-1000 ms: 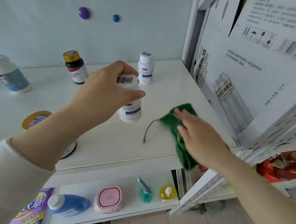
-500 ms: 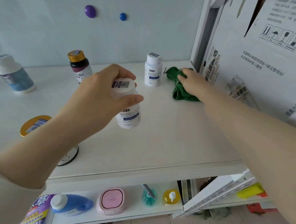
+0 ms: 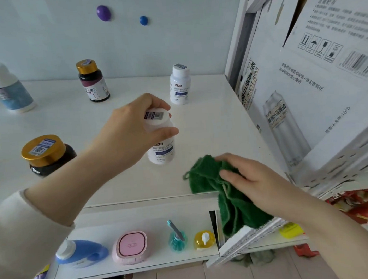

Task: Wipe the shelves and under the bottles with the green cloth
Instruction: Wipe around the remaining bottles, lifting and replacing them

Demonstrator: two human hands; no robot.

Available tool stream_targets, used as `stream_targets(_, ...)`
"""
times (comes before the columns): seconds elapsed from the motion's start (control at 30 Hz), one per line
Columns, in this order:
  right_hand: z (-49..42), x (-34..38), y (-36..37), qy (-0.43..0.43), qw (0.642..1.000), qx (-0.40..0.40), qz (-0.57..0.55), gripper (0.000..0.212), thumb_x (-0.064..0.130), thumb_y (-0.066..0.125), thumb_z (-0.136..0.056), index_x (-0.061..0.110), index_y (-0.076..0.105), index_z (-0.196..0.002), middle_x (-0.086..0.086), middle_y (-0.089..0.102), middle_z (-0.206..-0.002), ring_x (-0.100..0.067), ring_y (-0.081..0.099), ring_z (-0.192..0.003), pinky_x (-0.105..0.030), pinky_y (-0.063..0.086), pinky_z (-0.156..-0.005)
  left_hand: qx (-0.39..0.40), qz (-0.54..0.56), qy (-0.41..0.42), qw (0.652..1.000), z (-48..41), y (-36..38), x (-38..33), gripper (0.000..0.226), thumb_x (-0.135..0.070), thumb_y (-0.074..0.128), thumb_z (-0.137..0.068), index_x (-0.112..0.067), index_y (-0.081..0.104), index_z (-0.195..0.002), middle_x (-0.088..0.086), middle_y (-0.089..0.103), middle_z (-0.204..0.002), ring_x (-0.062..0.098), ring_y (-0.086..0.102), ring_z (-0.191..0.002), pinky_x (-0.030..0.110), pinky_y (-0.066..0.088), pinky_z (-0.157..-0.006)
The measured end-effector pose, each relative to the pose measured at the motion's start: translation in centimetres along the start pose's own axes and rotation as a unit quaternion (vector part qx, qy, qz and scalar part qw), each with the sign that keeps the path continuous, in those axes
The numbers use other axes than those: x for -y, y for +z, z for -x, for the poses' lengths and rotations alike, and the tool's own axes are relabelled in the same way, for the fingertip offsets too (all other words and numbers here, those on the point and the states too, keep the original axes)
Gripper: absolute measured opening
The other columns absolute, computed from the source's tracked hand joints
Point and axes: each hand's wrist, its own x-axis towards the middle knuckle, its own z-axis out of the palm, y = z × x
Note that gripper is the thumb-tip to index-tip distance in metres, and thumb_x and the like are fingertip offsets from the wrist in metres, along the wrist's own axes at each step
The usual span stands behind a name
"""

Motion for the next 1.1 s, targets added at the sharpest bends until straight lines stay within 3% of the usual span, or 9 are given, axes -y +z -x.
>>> stream_targets(0.1, 0.2, 0.0, -1.8, 0.014, 0.989, -0.128, -0.069, 0.022, 0.021, 0.043, -0.093, 0.040, 0.054, -0.097, 0.015, 0.065, -0.095, -0.004, 0.062, -0.090, -0.027, 0.049, -0.089, 0.018, 0.008, 0.000, 1.000, 0.5, 0.7, -0.2, 0.033, -0.035, 0.069, -0.074, -0.030, 0.055, -0.103, -0.009, 0.065, -0.107, 0.013, 0.060, -0.098, 0.019, 0.046, -0.080)
stream_targets(0.23, -4.7, -2.3, -4.9, 0.072, 0.921, -0.380, 0.042, 0.033, 0.018, 0.039, -0.096, 0.014, 0.051, -0.126, -0.005, 0.059, -0.116, -0.023, 0.053, -0.111, -0.028, 0.040, -0.088, 0.031, 0.011, 0.010, 0.999, 0.6, 1.5, -0.8, 0.034, -0.034, 0.069, -0.075, -0.028, 0.055, -0.106, -0.006, 0.065, -0.111, 0.015, 0.059, -0.099, 0.026, 0.047, -0.080)
stream_targets(0.4, -7.6, -5.6, -4.3, 0.158, 0.921, -0.316, 0.161, 0.034, 0.019, 0.035, -0.097, 0.015, 0.046, -0.129, -0.012, 0.056, -0.127, -0.030, 0.052, -0.113, -0.031, 0.038, -0.083, 0.027, 0.024, 0.013, 0.999, 0.2, 2.2, -0.9, 0.032, -0.033, 0.070, -0.076, -0.031, 0.052, -0.102, -0.004, 0.064, -0.113, 0.017, 0.059, -0.101, 0.024, 0.047, -0.080)
stream_targets(0.6, -1.0, -2.4, 0.3, 0.036, 0.972, -0.159, 0.168, 0.038, 0.025, 0.040, -0.095, 0.028, 0.042, -0.133, 0.006, 0.058, -0.118, -0.006, 0.051, -0.088, -0.003, 0.039, -0.062, 0.012, 0.051, 0.020, 0.998, 0.4, 3.1, -0.2, 0.046, -0.035, 0.068, -0.076, -0.029, 0.045, -0.116, -0.003, 0.062, -0.118, 0.019, 0.062, -0.098, 0.035, 0.048, -0.092)
stream_targets(0.73, 2.8, -0.3, 1.5, -0.006, 0.996, -0.057, 0.069, 0.033, 0.021, 0.044, -0.093, 0.034, 0.050, -0.123, 0.017, 0.059, -0.111, 0.005, 0.057, -0.095, -0.003, 0.046, -0.076, -0.022, 0.081, 0.016, 0.996, 1.0, 3.6, 0.0, 0.056, -0.036, 0.068, -0.075, -0.024, 0.042, -0.124, -0.007, 0.059, -0.119, 0.015, 0.059, -0.100, 0.027, 0.046, -0.088)
stream_targets(0.8, 2.8, -0.1, 0.4, 0.011, 0.994, -0.099, 0.038, 0.029, 0.021, 0.043, -0.093, 0.037, 0.049, -0.117, 0.020, 0.059, -0.099, 0.006, 0.057, -0.089, -0.011, 0.050, -0.076, -0.039, 0.097, 0.005, 0.995, 1.3, 3.9, 0.1, 0.054, -0.032, 0.069, -0.076, -0.022, 0.044, -0.123, -0.010, 0.058, -0.111, 0.013, 0.057, -0.097, 0.018, 0.045, -0.082)
stream_targets(0.93, -1.1, -2.3, -2.7, 0.054, 0.919, -0.380, 0.091, 0.033, 0.015, 0.043, -0.095, 0.017, 0.051, -0.127, 0.007, 0.055, -0.110, -0.007, 0.050, -0.103, -0.005, 0.031, -0.074, -0.056, 0.126, -0.006, 0.990, 1.4, 4.2, 0.2, 0.048, -0.025, 0.070, -0.077, -0.021, 0.047, -0.119, -0.020, 0.054, -0.093, 0.002, 0.056, -0.085, 0.004, 0.041, -0.071)
stream_targets(1.0, -4.0, -3.8, -3.0, 0.101, 0.916, -0.368, 0.121, 0.034, 0.013, 0.040, -0.095, 0.013, 0.051, -0.127, -0.003, 0.059, -0.115, -0.021, 0.053, -0.110, -0.007, 0.033, -0.070, -0.063, 0.137, -0.011, 0.988, 1.3, 4.2, 0.3, 0.046, -0.024, 0.070, -0.078, -0.021, 0.048, -0.119, -0.015, 0.057, -0.095, 0.001, 0.055, -0.083, 0.002, 0.041, -0.069)
stream_targets(1.1, -7.0, -3.8, -2.1, 0.135, 0.936, -0.280, 0.166, 0.038, 0.019, 0.035, -0.097, 0.015, 0.041, -0.135, -0.009, 0.049, -0.136, -0.027, 0.045, -0.123, -0.028, 0.036, -0.092, -0.084, 0.139, -0.018, 0.987, 1.2, 3.6, 0.4, 0.044, -0.024, 0.068, -0.079, -0.022, 0.049, -0.119, -0.019, 0.055, -0.091, -0.003, 0.054, -0.079, -0.003, 0.040, -0.064)
